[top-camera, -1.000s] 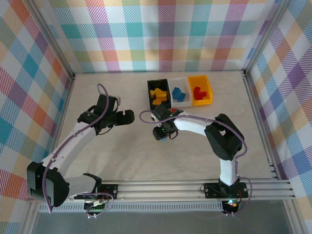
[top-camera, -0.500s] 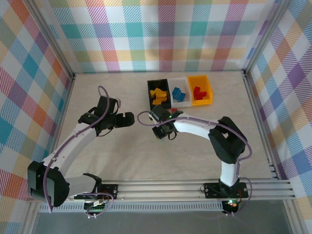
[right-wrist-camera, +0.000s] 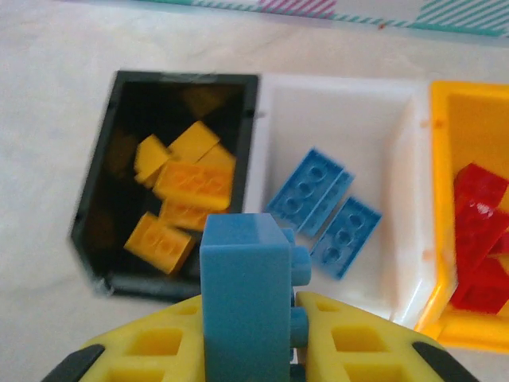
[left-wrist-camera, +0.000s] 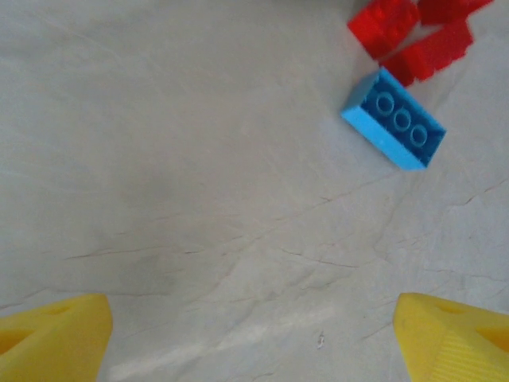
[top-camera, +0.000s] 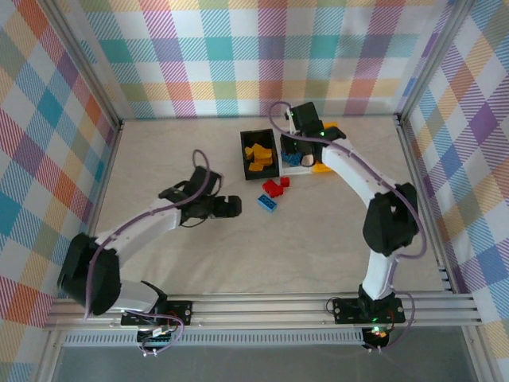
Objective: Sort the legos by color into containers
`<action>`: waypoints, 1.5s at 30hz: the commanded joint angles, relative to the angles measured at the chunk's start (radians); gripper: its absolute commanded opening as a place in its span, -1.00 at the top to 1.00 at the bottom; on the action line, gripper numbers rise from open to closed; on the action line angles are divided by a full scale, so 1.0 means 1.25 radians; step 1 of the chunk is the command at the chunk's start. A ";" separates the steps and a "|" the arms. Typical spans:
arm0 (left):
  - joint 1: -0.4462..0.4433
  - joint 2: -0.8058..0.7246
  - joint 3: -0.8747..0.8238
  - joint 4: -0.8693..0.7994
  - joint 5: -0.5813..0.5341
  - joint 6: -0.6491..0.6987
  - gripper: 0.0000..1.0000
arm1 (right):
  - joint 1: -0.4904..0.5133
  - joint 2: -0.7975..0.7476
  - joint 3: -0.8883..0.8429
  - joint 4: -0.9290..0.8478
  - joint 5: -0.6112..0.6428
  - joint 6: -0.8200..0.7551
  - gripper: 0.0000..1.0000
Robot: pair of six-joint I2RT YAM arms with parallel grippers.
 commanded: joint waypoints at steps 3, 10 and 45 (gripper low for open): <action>-0.061 0.152 0.101 0.078 0.006 -0.043 -0.83 | -0.030 0.169 0.147 -0.043 0.004 -0.018 0.48; -0.089 0.353 0.262 0.072 0.022 -0.055 -0.84 | -0.067 0.252 0.255 -0.049 -0.026 -0.025 0.17; -0.136 0.461 0.440 -0.071 0.007 0.006 0.00 | -0.036 -0.384 -0.483 0.089 -0.144 0.135 -0.23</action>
